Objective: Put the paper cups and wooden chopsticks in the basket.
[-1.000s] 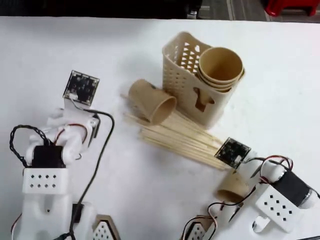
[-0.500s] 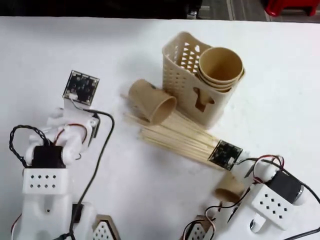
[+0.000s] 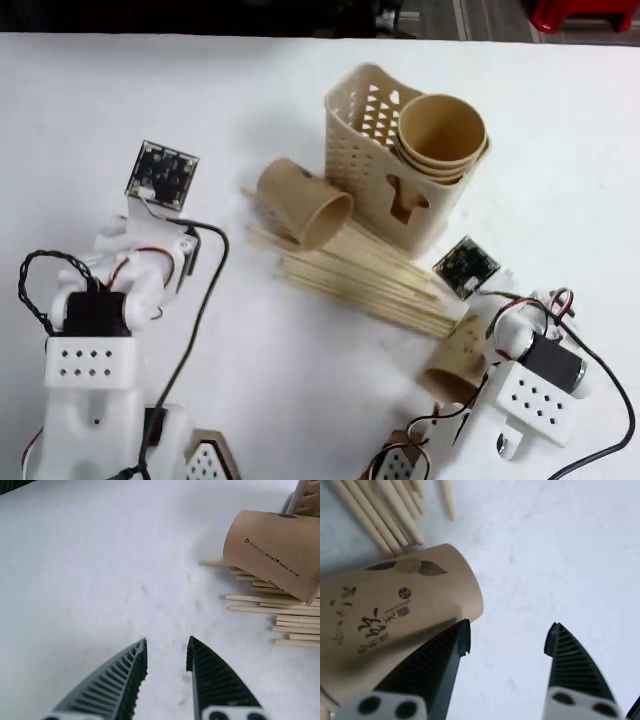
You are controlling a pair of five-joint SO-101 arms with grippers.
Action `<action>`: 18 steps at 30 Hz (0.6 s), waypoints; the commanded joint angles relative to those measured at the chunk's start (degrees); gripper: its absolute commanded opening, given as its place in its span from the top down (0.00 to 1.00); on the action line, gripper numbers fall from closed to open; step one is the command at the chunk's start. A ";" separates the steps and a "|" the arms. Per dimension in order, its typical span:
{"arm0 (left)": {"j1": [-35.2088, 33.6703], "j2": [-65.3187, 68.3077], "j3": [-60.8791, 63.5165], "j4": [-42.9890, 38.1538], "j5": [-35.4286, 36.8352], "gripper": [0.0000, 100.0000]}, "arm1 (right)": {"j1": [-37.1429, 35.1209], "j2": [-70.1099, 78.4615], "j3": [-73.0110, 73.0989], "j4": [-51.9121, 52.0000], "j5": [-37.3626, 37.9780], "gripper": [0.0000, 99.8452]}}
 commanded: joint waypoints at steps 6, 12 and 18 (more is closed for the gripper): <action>6.29 -0.92 -10.02 8.35 -0.09 0.76 | -0.66 -0.31 -13.63 7.78 -12.57 0.75; 17.54 -0.75 -13.36 10.20 0.00 0.73 | -0.66 -0.31 -17.32 7.87 -21.54 0.75; 22.20 10.33 -13.27 3.25 3.60 0.73 | -0.66 -0.31 -17.32 7.87 -27.08 0.75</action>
